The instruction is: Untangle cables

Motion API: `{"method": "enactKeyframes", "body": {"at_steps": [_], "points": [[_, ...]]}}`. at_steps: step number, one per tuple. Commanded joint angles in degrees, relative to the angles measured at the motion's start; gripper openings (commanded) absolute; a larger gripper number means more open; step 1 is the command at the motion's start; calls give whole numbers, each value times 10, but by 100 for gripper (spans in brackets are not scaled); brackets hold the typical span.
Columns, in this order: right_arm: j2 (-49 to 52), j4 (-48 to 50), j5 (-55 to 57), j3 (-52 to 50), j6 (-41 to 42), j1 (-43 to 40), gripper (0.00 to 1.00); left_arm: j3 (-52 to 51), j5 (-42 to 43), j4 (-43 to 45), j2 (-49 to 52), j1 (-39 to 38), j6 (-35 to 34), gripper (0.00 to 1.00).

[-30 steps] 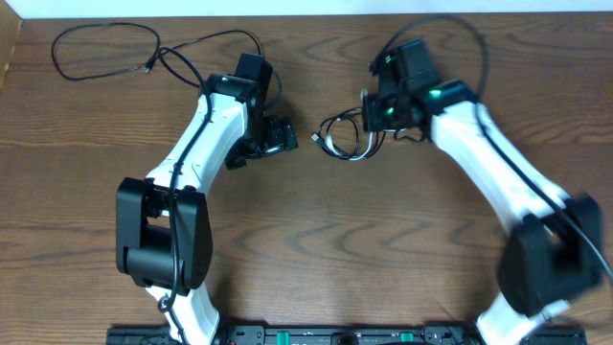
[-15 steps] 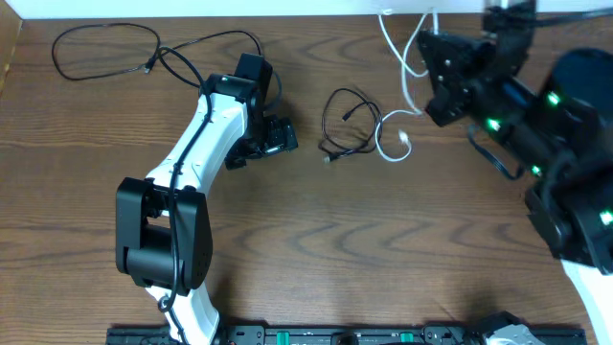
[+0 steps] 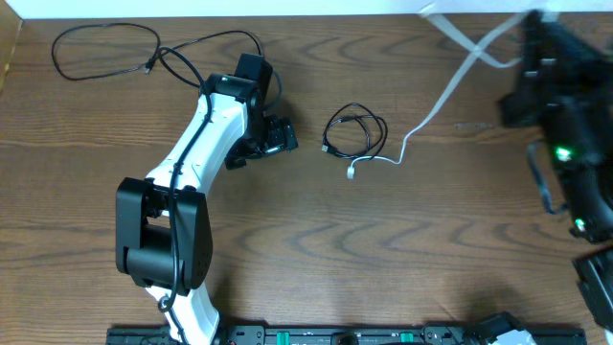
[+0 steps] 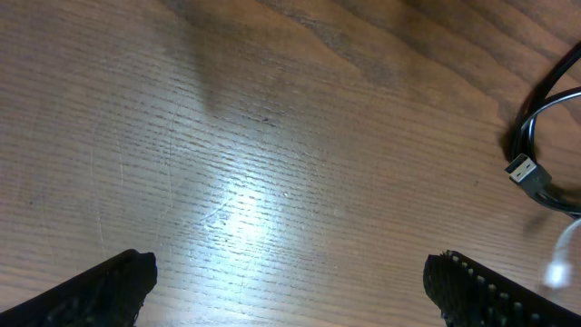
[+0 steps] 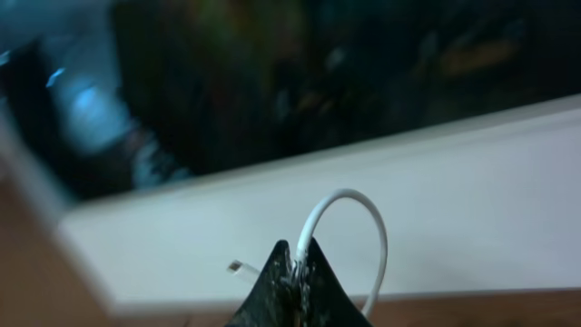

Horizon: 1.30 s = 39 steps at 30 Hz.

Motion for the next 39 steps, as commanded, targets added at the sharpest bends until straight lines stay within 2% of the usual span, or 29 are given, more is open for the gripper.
{"method": "enactKeyframes", "body": {"at_steps": [1,5,9,13,17,20,25,33,39], "points": [[-25,24,177,2,6,-2,1,-3,-7,-2,-6,1,-3,100],[-42,21,232,2,-26,-2,1,-3,-7,-2,-6,1,-3,100],[-43,-34,314,2,-35,-2,1,-3,-7,-2,-6,1,-3,100],[-35,-95,447,2,-21,-2,1,-3,-7,-2,-6,1,-3,100],[-25,-110,616,2,-16,-2,1,-3,-7,-2,-6,1,-3,100],[-21,-110,671,2,-19,-2,1,-3,-7,-2,-6,1,-3,100],[-17,-123,655,1,-19,-2,1,-3,-7,-2,-6,1,-3,100],[4,-265,379,1,-13,-2,1,-3,-7,-2,-6,1,-3,100],[60,-423,368,0,99,-5,1,-3,-7,-2,-6,1,-3,100]]}}
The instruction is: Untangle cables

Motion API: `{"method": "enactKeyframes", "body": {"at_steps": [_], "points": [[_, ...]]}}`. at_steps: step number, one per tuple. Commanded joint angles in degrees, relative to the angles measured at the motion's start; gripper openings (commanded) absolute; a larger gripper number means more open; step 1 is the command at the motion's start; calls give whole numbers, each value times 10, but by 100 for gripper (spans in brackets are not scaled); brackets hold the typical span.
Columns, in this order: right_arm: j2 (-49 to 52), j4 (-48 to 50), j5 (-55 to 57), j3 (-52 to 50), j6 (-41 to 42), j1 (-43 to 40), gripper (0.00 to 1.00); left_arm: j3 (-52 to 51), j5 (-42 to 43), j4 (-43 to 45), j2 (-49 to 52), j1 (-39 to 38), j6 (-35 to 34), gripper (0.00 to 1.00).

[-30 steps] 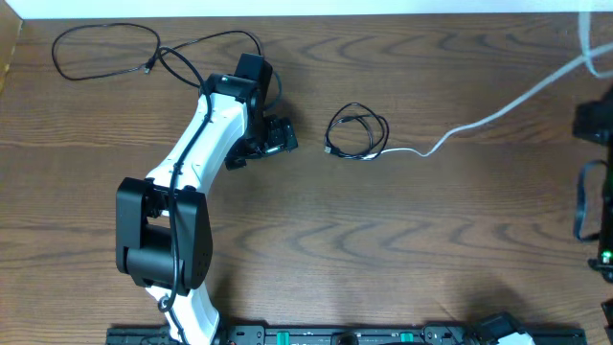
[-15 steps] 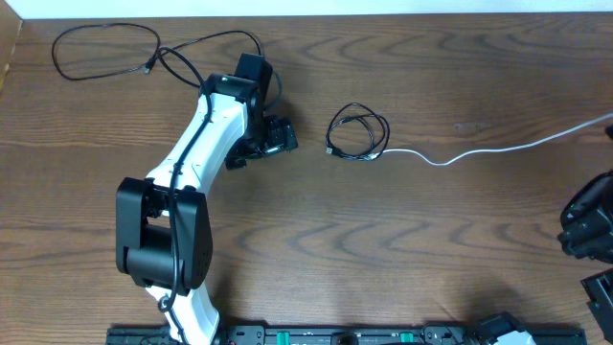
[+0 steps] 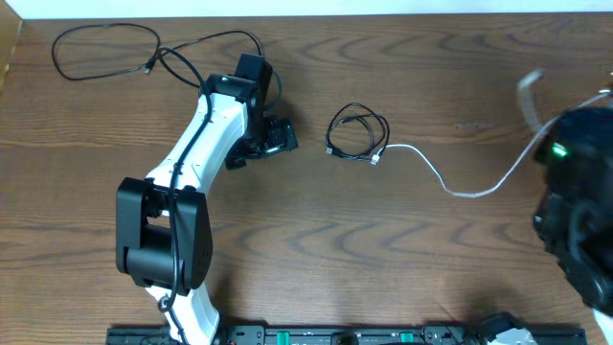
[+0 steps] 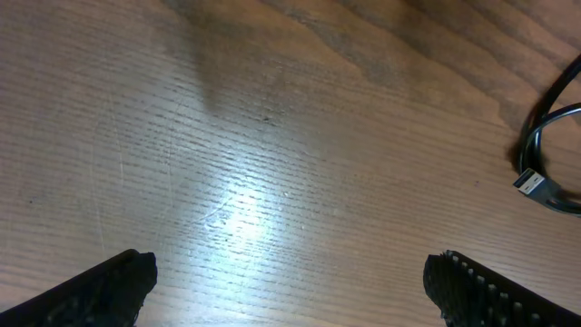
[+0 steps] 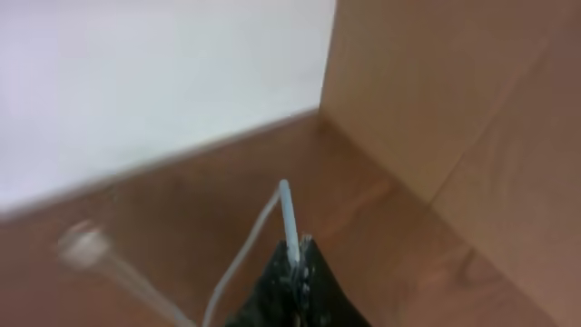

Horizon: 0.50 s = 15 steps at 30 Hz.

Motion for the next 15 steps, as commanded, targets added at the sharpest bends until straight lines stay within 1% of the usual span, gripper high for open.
{"method": "enactKeyframes", "body": {"at_steps": [1,3,5,8,9,10,11,15], "points": [[38,-59,-33,0,88,-8,1,-3,-7,-1,-6,1,-1,100],[63,-97,-34,0,128,-18,2,-3,-7,-1,-6,1,-1,100],[89,-126,-47,0,149,-28,1,-3,-7,-1,-6,1,-1,100],[128,-147,-95,0,148,-43,2,-3,-7,-1,-6,1,-1,100],[153,-152,-139,0,144,-50,5,-3,-7,-1,-6,1,-1,100],[167,-153,-165,0,136,-52,2,-3,-7,-1,-6,1,-1,100],[178,-153,-188,0,125,-52,1,-3,-7,-1,-6,1,-1,100],[221,-158,-276,0,113,-52,1,-3,-7,-1,-6,1,-1,100]]}}
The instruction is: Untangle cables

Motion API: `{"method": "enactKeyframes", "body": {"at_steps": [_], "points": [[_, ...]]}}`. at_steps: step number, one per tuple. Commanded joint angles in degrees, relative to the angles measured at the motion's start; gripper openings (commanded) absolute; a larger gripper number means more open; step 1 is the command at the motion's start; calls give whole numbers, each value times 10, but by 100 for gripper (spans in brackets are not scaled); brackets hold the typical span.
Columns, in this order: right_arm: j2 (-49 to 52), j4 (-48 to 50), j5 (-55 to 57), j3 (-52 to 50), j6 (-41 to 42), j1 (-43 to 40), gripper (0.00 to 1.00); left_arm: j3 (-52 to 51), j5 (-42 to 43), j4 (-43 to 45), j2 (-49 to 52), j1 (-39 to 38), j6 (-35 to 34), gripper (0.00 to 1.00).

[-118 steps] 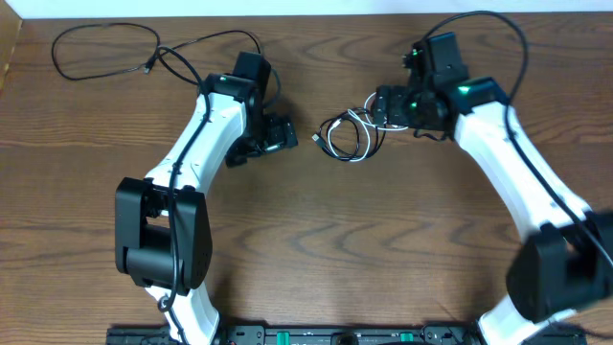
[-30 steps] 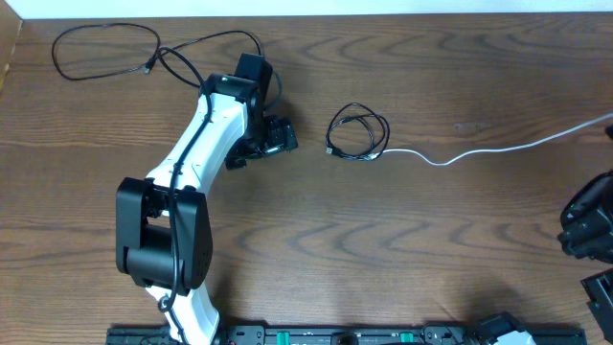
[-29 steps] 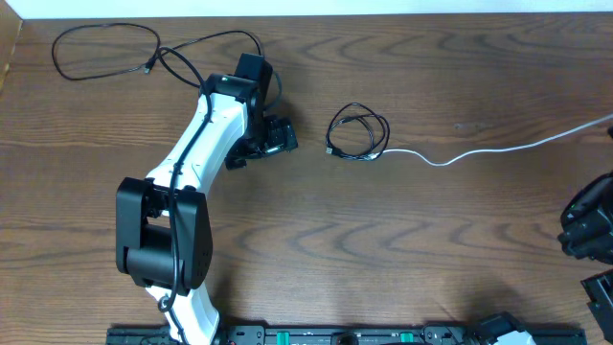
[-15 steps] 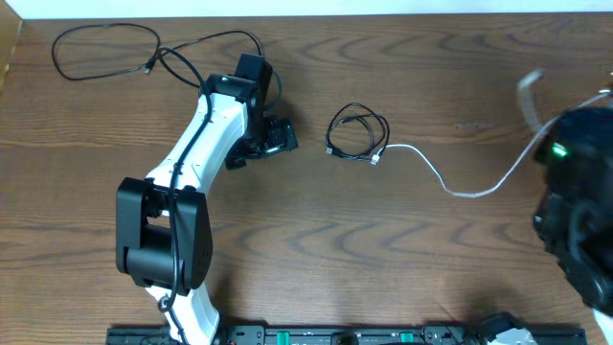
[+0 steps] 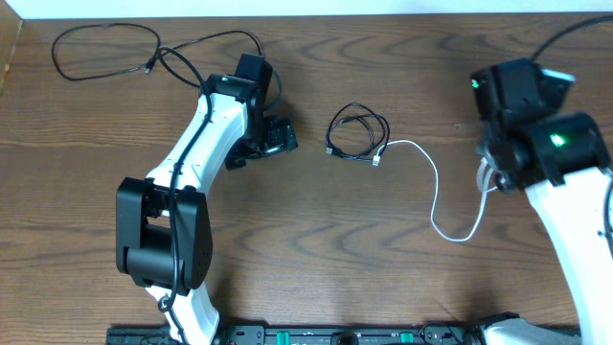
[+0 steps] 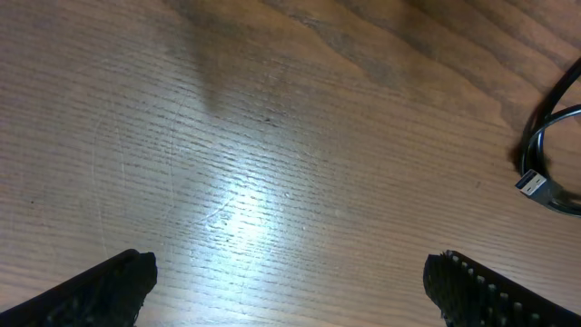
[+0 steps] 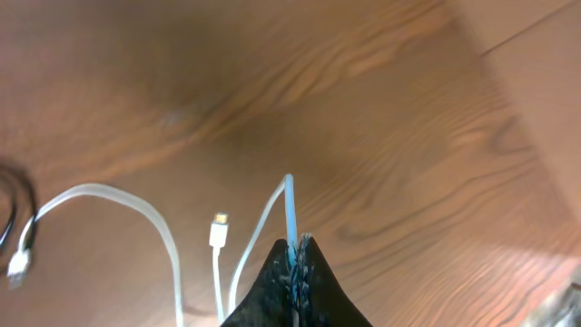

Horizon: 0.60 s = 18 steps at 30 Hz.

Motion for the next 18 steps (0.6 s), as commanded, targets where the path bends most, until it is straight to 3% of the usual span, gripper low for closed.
{"method": "enactKeyframes", "body": {"at_steps": [1,12,18], "points": [[31,-9,-108,0,-11,-3,1,-3,-5,-1,-6,1,-1,100],[128,2,-434,0,-162,7,1,-3,-5,-1,-6,1,-1,100],[171,43,-539,0,-166,40,1,-3,-5,-1,-6,1,-1,100]]}}
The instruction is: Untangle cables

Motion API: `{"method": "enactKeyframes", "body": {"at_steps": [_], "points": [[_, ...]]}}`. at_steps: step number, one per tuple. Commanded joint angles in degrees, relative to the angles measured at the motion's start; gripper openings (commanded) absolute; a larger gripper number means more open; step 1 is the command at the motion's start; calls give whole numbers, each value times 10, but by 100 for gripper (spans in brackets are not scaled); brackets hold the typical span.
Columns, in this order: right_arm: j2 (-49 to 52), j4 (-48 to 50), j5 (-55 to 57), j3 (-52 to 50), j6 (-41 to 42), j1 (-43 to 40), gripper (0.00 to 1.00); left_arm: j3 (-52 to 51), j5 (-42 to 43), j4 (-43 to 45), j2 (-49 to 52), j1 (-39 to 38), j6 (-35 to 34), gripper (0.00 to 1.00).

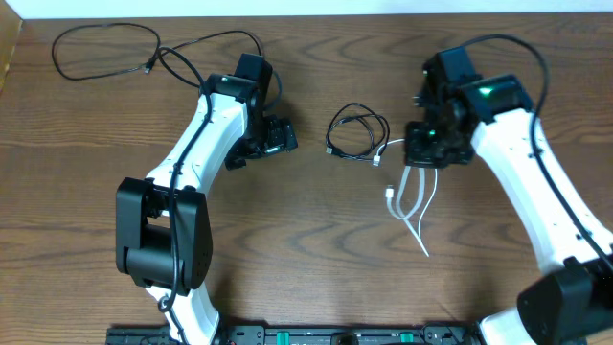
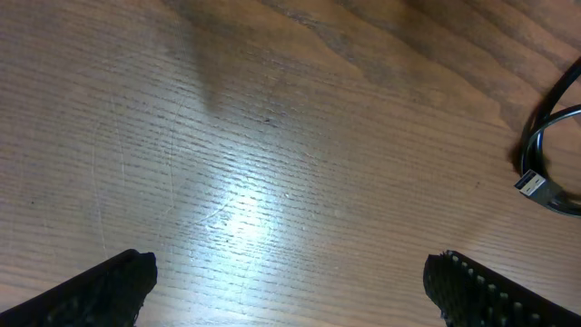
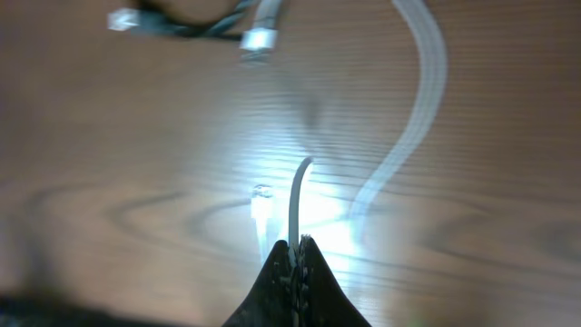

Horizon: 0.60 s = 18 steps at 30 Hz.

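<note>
A small black coiled cable (image 1: 357, 131) lies mid-table; its USB plug (image 2: 530, 183) shows at the right edge of the left wrist view. Just right of the coil, a white cable (image 1: 414, 204) lies folded in loops, one plug (image 1: 390, 193) free on the wood. My right gripper (image 1: 425, 155) hangs over those loops, shut on a stretch of the white cable (image 3: 295, 195); the right wrist view shows its jaws (image 3: 294, 247) pinched together on it. My left gripper (image 1: 281, 136) rests left of the coil, wide open with bare wood between its fingers (image 2: 113, 280).
A long thin black cable (image 1: 105, 46) lies in loops at the back left, running behind the left arm (image 1: 206, 125). The pale wall edge (image 1: 287, 8) bounds the table at the back. The right arm (image 1: 536, 192) crosses the right side.
My right gripper, still shut on the white cable, has moved left from the right side to just beside the black coil. The white cable now lies folded beneath it. The left arm has not moved.
First my right gripper held the white cable at the far back right, drawn taut away from the black coil. Then it was at the right edge with the cable trailing slack. Then it was closer in, and now it is beside the coil. The left gripper stayed open throughout.
</note>
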Motion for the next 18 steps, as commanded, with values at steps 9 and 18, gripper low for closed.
{"method": "enactKeyframes", "body": {"at_steps": [9,18], "points": [[31,46,-75,0,-42,70,99,-3,-5,-1,-6,1,-1,100],[31,-18,66,0,16,0,99,-3,-5,-1,-6,1,-1,100]]}}
